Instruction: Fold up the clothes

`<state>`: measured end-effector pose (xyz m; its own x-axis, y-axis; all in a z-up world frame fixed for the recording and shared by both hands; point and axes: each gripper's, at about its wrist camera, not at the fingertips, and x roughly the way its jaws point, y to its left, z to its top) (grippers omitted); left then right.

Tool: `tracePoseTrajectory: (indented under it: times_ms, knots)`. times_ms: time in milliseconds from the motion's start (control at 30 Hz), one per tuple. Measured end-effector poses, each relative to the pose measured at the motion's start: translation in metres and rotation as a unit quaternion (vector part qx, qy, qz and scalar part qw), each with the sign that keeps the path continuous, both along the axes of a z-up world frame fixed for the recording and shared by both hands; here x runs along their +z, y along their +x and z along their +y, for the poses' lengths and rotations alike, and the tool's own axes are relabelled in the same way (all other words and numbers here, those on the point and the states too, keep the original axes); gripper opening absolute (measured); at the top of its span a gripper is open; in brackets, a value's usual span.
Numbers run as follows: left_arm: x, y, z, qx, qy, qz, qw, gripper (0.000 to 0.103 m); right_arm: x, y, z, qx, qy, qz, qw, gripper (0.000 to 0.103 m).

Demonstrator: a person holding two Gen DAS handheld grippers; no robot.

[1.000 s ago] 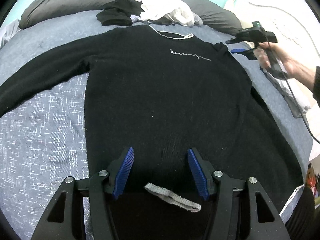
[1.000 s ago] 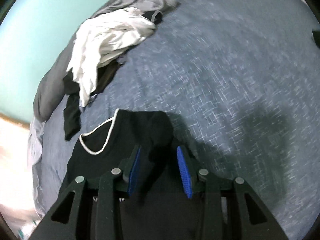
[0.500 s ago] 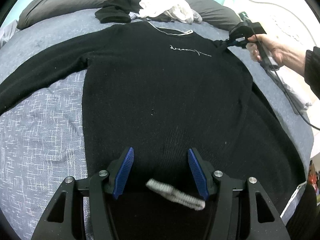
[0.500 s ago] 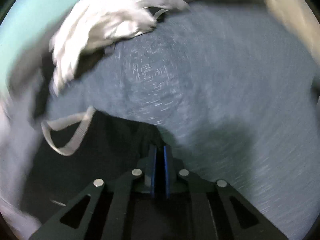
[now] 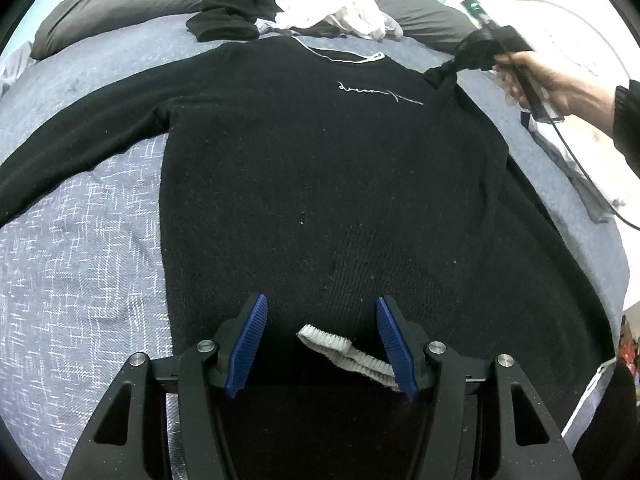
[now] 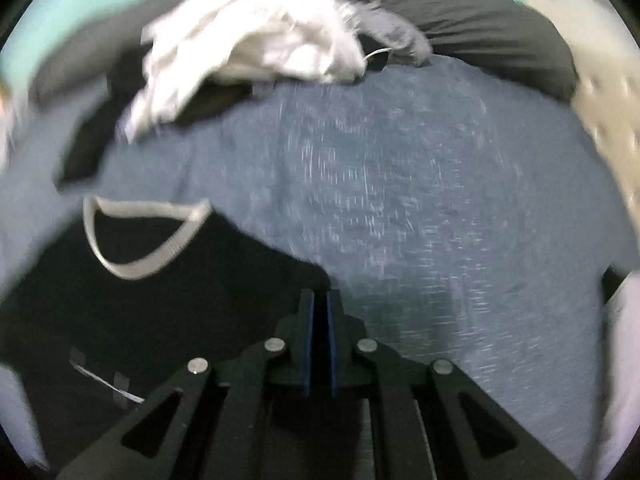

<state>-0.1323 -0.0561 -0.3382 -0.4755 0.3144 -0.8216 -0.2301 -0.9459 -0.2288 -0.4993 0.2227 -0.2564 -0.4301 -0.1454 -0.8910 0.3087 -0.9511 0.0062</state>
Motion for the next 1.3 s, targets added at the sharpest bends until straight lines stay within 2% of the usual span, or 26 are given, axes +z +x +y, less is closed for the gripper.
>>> tracePoseTrajectory:
  times_ms: [200, 467, 533, 600, 700, 867, 933, 1033, 1067, 1133, 1200, 1300]
  knots:
    - [0.001, 0.001, -0.001, 0.002, 0.002, -0.001, 1.0, 0.061, 0.013, -0.003, 0.036, -0.046, -0.095, 0.001, 0.994, 0.007]
    - [0.002, 0.004, -0.002, 0.002, 0.0, -0.001, 1.0, 0.061, -0.021, 0.005, 0.044, -0.063, -0.104, -0.051, 0.991, 0.007]
    - [0.003, 0.005, -0.002, 0.002, 0.0, -0.002, 1.0, 0.061, -0.023, 0.001, 0.05, -0.091, -0.148, -0.055, 0.983, 0.007]
    - [0.003, 0.006, -0.003, 0.002, 0.001, -0.003, 1.0, 0.061, -0.023, -0.003, 0.051, -0.106, -0.167, -0.051, 0.979, 0.007]
    - [0.003, 0.007, -0.003, 0.0, 0.001, -0.003, 1.0, 0.062, -0.025, -0.007, 0.037, -0.086, -0.141, -0.046, 0.985, 0.007]
    - [0.006, 0.013, -0.005, -0.001, 0.003, -0.003, 1.0, 0.063, -0.032, -0.017, 0.027, -0.082, -0.135, -0.045, 0.986, 0.007]
    - [0.009, 0.016, -0.007, -0.001, 0.004, -0.004, 1.0, 0.063, -0.035, -0.02, 0.024, -0.075, -0.14, -0.05, 0.986, 0.01]
    - [0.011, 0.018, -0.009, -0.001, 0.005, -0.005, 1.0, 0.063, -0.024, -0.017, 0.028, -0.061, -0.142, -0.019, 0.988, 0.01]
    - [0.011, 0.018, -0.009, -0.001, 0.005, -0.005, 1.0, 0.063, -0.021, -0.017, 0.034, -0.073, -0.146, -0.012, 0.987, 0.01]
    - [0.012, 0.021, -0.011, -0.001, 0.005, -0.005, 1.0, 0.063, -0.016, -0.019, 0.048, -0.101, -0.154, 0.001, 0.983, 0.015]
    - [0.011, 0.015, -0.006, -0.002, 0.004, -0.005, 1.0, 0.063, -0.021, -0.023, 0.054, -0.111, -0.152, -0.016, 0.982, 0.026]
    - [0.011, 0.016, -0.008, -0.002, 0.004, -0.005, 1.0, 0.063, -0.029, -0.024, 0.05, -0.099, -0.161, -0.033, 0.981, 0.027]
